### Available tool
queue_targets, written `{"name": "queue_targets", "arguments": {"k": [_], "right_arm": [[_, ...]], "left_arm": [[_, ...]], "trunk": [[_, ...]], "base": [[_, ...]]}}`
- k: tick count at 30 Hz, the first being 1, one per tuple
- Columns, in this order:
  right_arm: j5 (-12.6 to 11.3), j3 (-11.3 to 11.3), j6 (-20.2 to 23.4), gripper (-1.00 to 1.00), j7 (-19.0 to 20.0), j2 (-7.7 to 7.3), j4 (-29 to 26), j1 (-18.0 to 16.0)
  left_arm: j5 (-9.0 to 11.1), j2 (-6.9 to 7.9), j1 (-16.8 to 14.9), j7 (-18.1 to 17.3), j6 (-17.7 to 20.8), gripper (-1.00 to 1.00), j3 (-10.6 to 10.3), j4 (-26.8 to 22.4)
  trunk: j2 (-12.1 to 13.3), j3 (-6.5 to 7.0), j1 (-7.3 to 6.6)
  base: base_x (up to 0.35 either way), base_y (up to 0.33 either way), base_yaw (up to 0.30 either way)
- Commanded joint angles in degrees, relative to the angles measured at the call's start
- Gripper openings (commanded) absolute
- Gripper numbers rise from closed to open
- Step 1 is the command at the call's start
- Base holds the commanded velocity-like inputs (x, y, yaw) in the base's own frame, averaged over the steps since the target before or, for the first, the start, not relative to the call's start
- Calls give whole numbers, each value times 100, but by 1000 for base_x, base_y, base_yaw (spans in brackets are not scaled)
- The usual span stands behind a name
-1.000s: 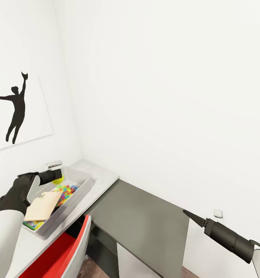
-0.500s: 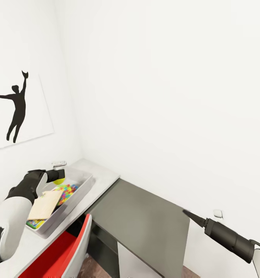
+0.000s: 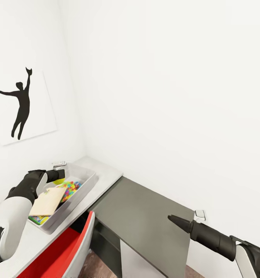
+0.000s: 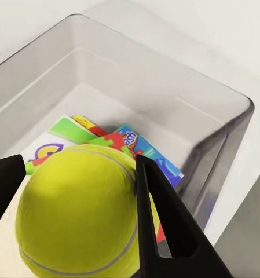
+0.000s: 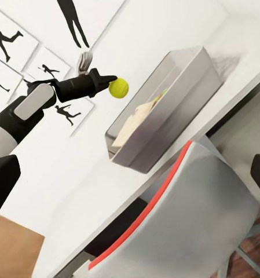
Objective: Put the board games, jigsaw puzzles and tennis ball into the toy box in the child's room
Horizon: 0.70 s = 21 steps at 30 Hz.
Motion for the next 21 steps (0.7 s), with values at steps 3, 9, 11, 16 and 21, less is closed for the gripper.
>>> {"name": "queue_targets", "arguments": {"k": [3, 9, 11, 16, 21], "right_arm": [[-9, -15, 8, 100, 12, -3, -1, 0], [-9, -22, 0, 100, 14, -7, -1, 1], [-9, -22, 0, 100, 14, -7, -1, 1], [-9, -21, 0, 100, 11, -5, -1, -1], [-9, -21, 0, 100, 11, -1, -1, 1]], "left_arm": [[-22, -3, -5, -40, 37, -100, 30, -8], [-21, -10, -6, -49, 35, -100, 30, -8], [-21, -5, -6, -50, 37, -100, 30, -8], [-19, -7, -7, -51, 38, -100, 30, -10], [-3, -32, -14, -51, 45, -100, 35, -49]], "trunk": [[-14, -17, 4], [-14, -48, 4], [-14, -64, 4], [-14, -107, 4], [-14, -150, 4]], "base": [[0, 0, 11], [0, 0, 45], [0, 0, 77], [0, 0, 81], [0, 0, 83]]}}
